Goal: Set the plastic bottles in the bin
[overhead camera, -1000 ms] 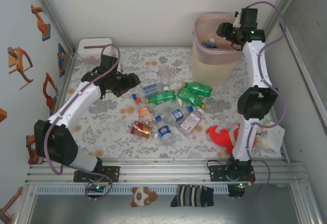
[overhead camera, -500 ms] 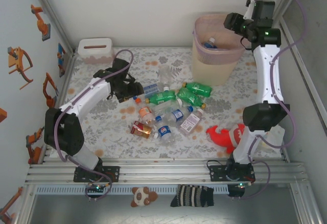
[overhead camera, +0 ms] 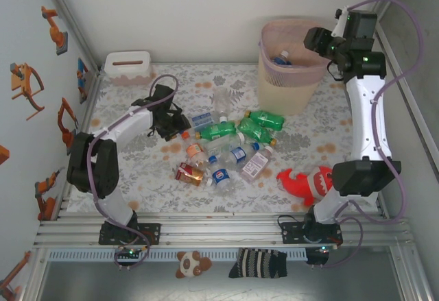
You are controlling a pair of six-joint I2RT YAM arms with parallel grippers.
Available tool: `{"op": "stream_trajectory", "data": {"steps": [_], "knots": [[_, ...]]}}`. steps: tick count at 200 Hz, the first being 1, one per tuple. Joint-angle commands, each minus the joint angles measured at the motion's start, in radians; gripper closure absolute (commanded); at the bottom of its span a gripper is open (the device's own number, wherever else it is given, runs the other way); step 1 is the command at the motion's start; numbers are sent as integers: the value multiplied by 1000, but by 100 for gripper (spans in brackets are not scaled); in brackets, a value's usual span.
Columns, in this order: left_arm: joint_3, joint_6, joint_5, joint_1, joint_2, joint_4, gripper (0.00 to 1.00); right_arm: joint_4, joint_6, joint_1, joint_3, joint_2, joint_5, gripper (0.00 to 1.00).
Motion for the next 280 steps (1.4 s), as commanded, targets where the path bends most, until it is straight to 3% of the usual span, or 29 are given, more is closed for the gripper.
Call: {"op": "stream_trajectory", "data": {"steps": [1,178,280], "knots": [[-9,-22,54,11,35,40,48,36,-7,6,-22,-39,14,36],[-57,-46,108,34,138,138,63,39,-11,7,-77,-115,8,36],[-73,-9,30,48,-87,133,74,72,-10,9,-163,-199,-32,37]]}}
